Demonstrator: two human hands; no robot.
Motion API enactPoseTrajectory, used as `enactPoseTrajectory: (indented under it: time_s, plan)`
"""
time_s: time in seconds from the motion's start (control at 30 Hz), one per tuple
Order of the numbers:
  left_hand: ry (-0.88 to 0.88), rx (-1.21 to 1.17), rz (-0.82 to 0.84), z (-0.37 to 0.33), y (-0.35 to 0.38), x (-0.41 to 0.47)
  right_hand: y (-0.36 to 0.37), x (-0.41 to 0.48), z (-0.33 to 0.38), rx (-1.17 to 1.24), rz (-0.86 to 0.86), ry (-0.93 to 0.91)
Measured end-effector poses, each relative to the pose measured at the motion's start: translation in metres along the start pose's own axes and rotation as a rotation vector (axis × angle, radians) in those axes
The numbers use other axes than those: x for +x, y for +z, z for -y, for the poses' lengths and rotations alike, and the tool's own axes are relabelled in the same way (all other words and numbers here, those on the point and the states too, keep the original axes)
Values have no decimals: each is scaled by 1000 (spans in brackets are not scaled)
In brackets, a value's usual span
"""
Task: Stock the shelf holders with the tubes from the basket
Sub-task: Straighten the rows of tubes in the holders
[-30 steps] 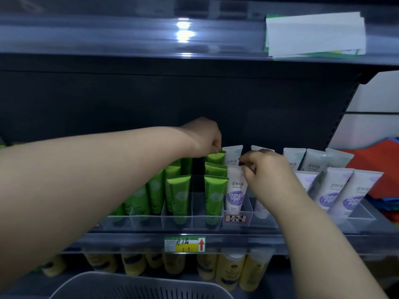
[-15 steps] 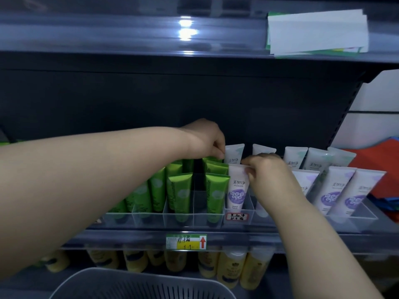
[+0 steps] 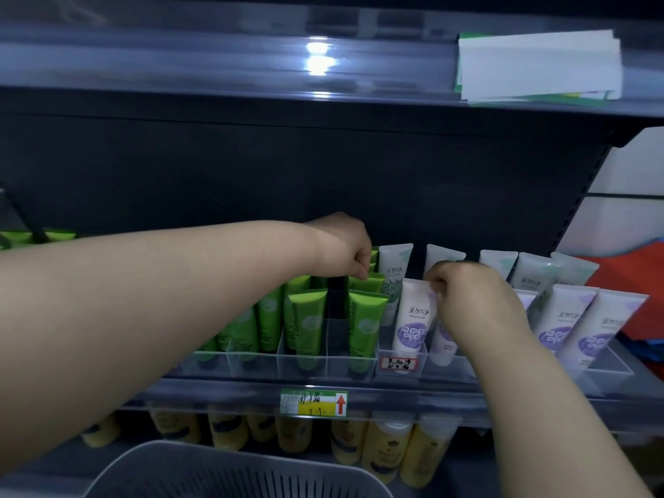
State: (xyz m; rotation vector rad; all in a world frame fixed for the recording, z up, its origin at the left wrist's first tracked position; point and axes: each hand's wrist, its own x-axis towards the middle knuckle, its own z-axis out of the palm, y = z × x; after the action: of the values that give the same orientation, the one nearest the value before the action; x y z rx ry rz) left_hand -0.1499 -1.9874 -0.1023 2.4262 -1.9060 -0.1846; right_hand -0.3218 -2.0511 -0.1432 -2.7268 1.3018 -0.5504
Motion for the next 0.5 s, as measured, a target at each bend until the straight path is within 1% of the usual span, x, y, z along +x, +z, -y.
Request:
enactPoseTrajectory:
  time_s: [0.27, 0.33, 0.4, 0.43, 0.5]
  plan:
    - [-9, -8, 10, -1, -2, 2, -6, -1, 4, -1, -38, -50]
    - [-6, 1, 9, -2, -2, 3, -9, -1, 6, -3, -84, -70]
    - [-10, 6, 10, -2, -1, 3, -12, -1, 9, 59, -157, -119]
    - [-12, 11, 9, -2, -1, 3, -12, -1, 12, 102, -162, -155]
    - [-12, 21, 2, -2, -1, 4, -11, -3, 19, 181, -74, -218]
